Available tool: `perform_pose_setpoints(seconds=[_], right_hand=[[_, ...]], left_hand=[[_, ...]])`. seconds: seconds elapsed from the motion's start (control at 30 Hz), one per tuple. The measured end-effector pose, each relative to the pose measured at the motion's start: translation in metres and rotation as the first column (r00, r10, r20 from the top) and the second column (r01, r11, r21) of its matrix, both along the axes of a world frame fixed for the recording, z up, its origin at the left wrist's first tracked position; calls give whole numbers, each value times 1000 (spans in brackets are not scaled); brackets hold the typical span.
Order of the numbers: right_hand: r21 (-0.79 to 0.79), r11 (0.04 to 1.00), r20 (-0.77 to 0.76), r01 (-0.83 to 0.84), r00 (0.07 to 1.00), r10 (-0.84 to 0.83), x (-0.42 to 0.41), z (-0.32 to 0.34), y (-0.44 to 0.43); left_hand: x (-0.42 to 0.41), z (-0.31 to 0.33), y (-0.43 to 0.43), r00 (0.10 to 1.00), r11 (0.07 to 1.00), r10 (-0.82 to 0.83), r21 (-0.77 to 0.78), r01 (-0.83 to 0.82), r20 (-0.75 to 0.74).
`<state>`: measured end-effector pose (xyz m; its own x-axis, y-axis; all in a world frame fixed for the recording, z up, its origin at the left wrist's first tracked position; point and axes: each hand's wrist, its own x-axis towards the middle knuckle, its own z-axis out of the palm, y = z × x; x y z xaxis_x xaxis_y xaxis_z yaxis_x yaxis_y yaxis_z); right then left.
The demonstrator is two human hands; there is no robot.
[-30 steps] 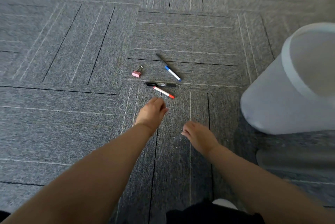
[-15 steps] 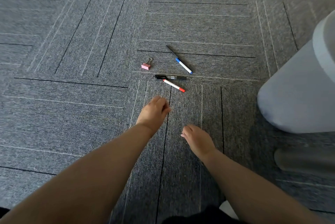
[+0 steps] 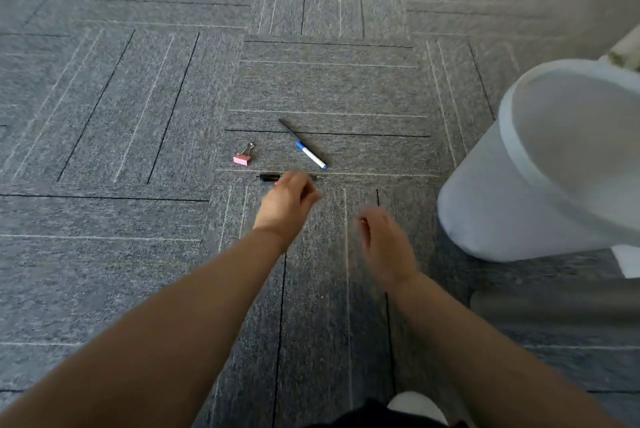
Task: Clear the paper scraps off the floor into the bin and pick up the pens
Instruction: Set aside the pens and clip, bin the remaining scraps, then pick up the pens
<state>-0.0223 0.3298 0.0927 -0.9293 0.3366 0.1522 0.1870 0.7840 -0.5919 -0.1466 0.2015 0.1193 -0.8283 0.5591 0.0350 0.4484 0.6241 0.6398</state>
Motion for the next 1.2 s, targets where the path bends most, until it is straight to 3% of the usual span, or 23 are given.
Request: perform_pose_setpoints(seconds=[0.2,0.37,0.47,0.53,0.67,0.8,0.9,1.03,1.13,1.2], right_hand=[[93,974,-319,206,933,-167,-5,123,83],[135,849,-468,512,788,-401,25,184,144],[94,738,-366,668,713,-598,47,186,168],[190,688,-216,700,714,-666,60,177,179],[333,691,236,642,653,-720,77,160,188],[282,721,317,633,648,-693,80,149,188],[268,703,196,659,677,-709,77,147,184],[312,657,-136,687,716,-685,69,150,173],[329,723,-280,608,793,-540,48,148,160],[339,804,-367,488,856,-364,27,144,144]], left_hand=[[-27,86,99,988,967,-56,239,90,-147],[-4,151,179,925,853,-203,406,327,-320],[25,166,221,854,772,-366,392,500,-370],[39,161,241,813,749,-472,331,574,-341],[51,138,255,669,714,-698,-182,676,-255],[53,123,247,620,656,-750,-377,653,-231],[47,116,237,611,662,-746,-398,635,-267],[35,110,211,657,776,-623,-226,589,-425],[24,100,185,647,824,-534,-161,544,-544],[10,87,165,691,864,-480,-156,478,-540]])
